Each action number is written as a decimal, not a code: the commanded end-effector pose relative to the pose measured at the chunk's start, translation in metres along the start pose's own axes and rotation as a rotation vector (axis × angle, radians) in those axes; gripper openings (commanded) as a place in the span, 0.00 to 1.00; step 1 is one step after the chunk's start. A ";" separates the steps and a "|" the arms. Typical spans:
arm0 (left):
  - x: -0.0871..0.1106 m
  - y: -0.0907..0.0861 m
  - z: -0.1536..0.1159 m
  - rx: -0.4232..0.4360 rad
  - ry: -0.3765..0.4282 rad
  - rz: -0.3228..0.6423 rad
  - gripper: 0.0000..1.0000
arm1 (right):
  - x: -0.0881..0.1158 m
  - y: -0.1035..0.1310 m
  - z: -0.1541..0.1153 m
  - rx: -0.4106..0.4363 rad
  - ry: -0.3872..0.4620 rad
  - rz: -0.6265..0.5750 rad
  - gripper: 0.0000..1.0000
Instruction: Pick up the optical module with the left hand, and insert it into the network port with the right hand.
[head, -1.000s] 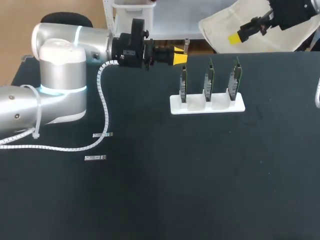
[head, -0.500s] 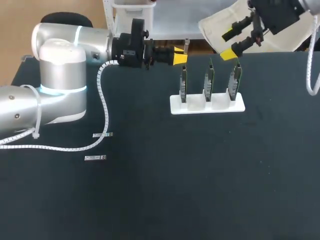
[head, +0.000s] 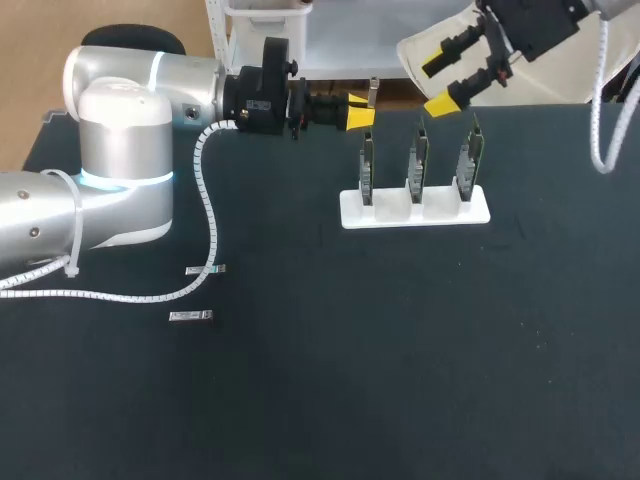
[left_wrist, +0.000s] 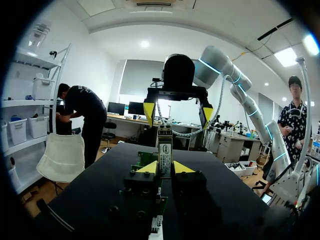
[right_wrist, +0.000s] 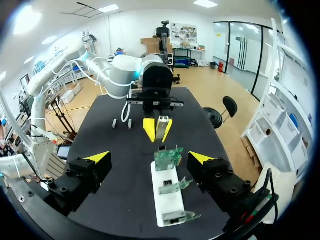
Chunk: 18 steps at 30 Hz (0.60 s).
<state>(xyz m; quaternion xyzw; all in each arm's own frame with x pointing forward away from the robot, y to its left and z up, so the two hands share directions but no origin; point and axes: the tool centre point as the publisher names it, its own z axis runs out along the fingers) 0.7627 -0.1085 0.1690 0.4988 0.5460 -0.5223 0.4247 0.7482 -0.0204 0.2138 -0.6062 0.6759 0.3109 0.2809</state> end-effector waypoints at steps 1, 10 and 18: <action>0.001 0.000 0.000 -0.001 -0.002 0.001 0.00 | -0.010 -0.017 0.010 -0.073 -0.004 -0.016 1.00; 0.001 0.000 0.000 -0.001 -0.002 0.001 0.00 | -0.019 -0.013 0.025 -0.153 0.013 -0.054 1.00; 0.001 0.000 0.000 -0.001 -0.002 0.001 0.00 | -0.022 -0.009 0.033 -0.157 -0.012 -0.025 1.00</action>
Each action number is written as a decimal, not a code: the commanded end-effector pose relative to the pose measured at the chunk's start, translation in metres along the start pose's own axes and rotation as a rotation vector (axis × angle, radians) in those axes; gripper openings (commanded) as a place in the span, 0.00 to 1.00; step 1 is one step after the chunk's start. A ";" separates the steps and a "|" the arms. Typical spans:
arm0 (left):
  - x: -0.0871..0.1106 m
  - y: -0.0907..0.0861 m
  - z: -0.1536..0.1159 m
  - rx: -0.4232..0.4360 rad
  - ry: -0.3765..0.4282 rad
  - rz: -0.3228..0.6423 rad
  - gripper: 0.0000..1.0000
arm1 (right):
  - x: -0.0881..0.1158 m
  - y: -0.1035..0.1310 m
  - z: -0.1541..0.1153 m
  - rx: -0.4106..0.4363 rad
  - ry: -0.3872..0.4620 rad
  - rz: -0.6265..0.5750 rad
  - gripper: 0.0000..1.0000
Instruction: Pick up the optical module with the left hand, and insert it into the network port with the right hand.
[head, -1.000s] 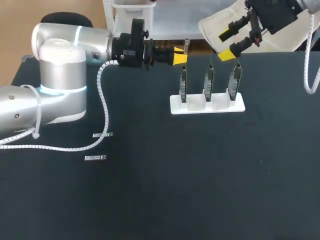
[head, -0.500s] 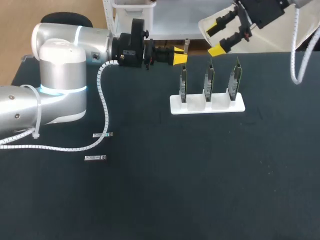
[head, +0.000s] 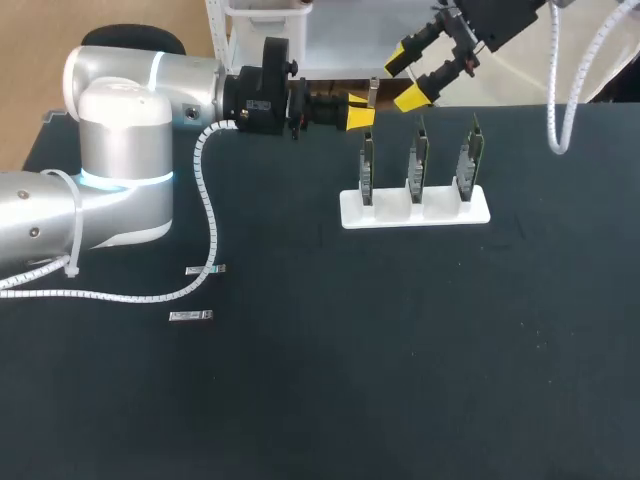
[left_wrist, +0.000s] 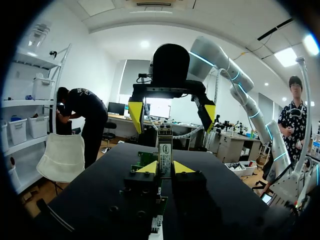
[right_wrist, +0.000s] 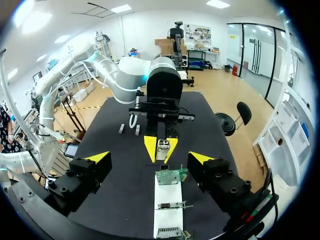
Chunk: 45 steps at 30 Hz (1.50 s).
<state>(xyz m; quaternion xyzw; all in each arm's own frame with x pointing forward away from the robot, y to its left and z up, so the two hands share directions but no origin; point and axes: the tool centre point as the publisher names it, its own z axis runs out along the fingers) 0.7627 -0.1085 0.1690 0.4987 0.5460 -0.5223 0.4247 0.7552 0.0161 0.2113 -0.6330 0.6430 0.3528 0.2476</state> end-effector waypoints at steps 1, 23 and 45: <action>0.001 0.000 0.000 -0.001 -0.002 0.001 0.00 | 0.000 -0.005 0.004 -0.024 -0.006 0.008 1.00; 0.001 0.000 0.000 -0.001 -0.002 0.001 0.00 | -0.015 -0.013 0.020 0.016 -0.013 0.014 1.00; 0.001 0.000 0.000 -0.001 -0.002 0.001 0.00 | -0.017 -0.016 0.021 0.041 -0.017 0.010 0.00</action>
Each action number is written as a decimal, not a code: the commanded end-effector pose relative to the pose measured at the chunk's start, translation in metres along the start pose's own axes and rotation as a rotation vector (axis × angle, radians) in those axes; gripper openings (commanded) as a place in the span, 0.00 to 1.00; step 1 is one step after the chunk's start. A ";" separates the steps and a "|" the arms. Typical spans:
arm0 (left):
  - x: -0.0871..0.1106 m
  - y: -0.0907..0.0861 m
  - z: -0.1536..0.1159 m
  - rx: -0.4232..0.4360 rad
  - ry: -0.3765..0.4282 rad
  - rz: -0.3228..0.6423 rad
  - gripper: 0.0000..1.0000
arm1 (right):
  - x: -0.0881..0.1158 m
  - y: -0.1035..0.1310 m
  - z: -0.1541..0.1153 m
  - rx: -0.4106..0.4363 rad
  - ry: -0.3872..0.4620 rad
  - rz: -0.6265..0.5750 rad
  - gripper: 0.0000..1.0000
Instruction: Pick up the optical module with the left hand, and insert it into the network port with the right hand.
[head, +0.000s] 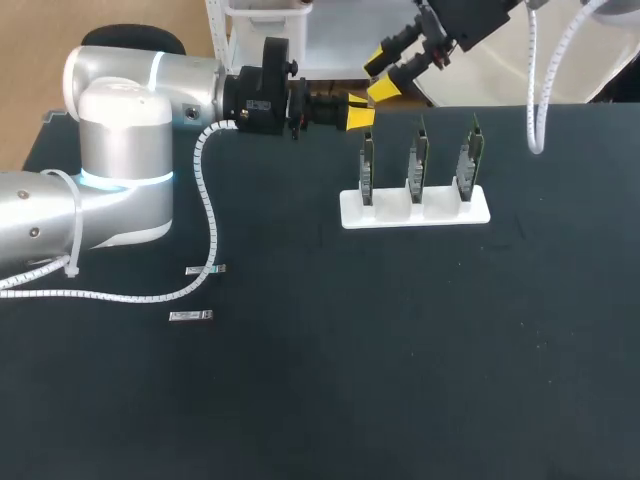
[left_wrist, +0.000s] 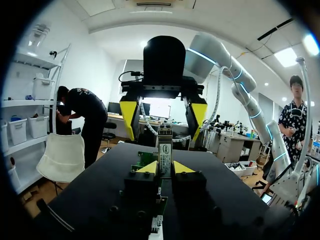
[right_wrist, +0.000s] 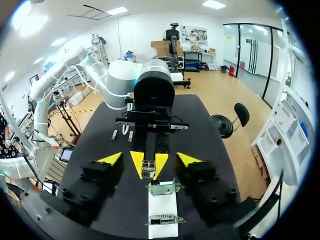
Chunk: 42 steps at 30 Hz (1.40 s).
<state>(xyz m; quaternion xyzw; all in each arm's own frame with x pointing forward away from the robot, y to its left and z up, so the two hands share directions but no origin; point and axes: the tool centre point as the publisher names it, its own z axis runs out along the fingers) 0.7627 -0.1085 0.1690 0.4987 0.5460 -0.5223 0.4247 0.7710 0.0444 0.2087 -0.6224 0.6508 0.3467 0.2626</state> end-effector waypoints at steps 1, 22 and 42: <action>0.001 0.000 0.000 -0.001 -0.002 0.001 0.00 | 0.000 0.002 0.000 0.002 -0.002 0.000 0.00; 0.001 0.000 0.000 -0.001 -0.002 0.001 1.00 | 0.000 0.003 -0.001 0.008 0.001 -0.002 0.00; -0.005 -0.005 -0.017 -0.077 0.113 0.125 1.00 | 0.005 0.006 -0.005 0.011 -0.012 -0.003 0.00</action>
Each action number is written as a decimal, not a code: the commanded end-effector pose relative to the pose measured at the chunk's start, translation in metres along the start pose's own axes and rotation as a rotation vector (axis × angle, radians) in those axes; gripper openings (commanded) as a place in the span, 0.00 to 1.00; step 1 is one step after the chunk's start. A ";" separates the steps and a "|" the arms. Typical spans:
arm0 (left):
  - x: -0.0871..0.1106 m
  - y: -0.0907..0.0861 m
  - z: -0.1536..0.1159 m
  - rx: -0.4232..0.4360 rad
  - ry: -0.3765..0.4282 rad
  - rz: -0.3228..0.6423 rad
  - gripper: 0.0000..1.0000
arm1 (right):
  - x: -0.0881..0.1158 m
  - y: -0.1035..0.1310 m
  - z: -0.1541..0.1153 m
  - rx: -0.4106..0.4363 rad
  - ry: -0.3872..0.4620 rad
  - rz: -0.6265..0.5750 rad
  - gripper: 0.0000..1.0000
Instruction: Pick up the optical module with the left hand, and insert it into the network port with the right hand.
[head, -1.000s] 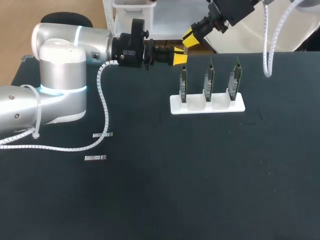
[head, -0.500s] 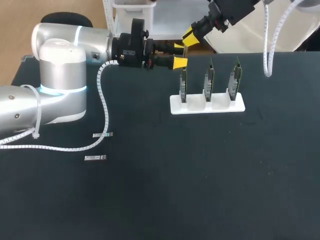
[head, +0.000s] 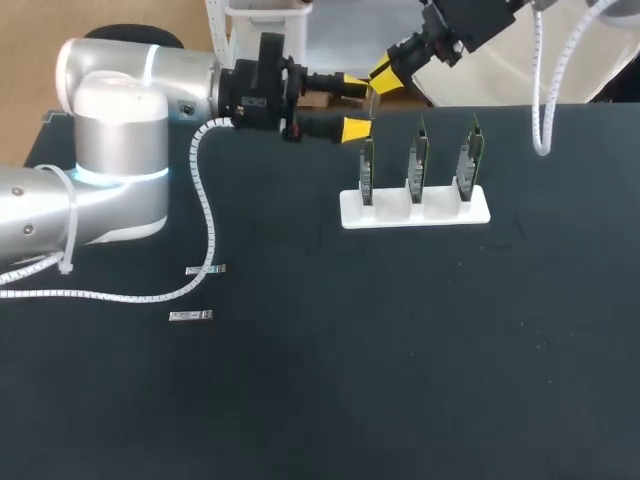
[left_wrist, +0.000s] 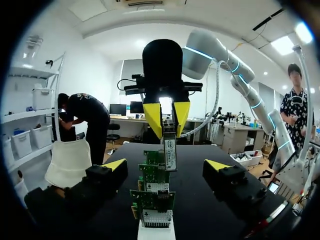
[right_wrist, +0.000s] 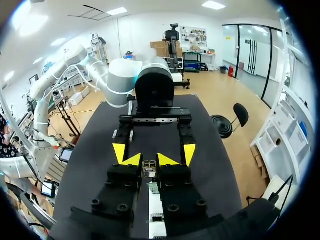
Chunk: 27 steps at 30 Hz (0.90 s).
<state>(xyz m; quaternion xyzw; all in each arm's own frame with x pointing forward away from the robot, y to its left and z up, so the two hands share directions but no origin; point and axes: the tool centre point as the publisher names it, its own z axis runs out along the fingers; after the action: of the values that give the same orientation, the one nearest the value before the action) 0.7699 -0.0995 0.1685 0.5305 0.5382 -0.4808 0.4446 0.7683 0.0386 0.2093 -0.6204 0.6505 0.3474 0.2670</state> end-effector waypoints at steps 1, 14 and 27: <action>-0.007 -0.013 -0.011 -0.067 0.097 0.053 1.00 | 0.001 0.003 0.000 0.005 -0.004 -0.004 0.00; 0.032 -0.025 -0.035 -0.144 0.280 -0.027 1.00 | 0.003 0.005 0.001 0.002 0.005 -0.005 0.00; 0.046 -0.013 -0.039 -0.145 0.356 -0.077 1.00 | 0.003 0.007 0.001 -0.003 0.016 -0.013 0.00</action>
<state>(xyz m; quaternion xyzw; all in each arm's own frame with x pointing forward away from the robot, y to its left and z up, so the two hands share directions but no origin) 0.7483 -0.0503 0.1284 0.5456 0.6618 -0.3549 0.3720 0.7628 0.0382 0.2075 -0.6281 0.6477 0.3431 0.2614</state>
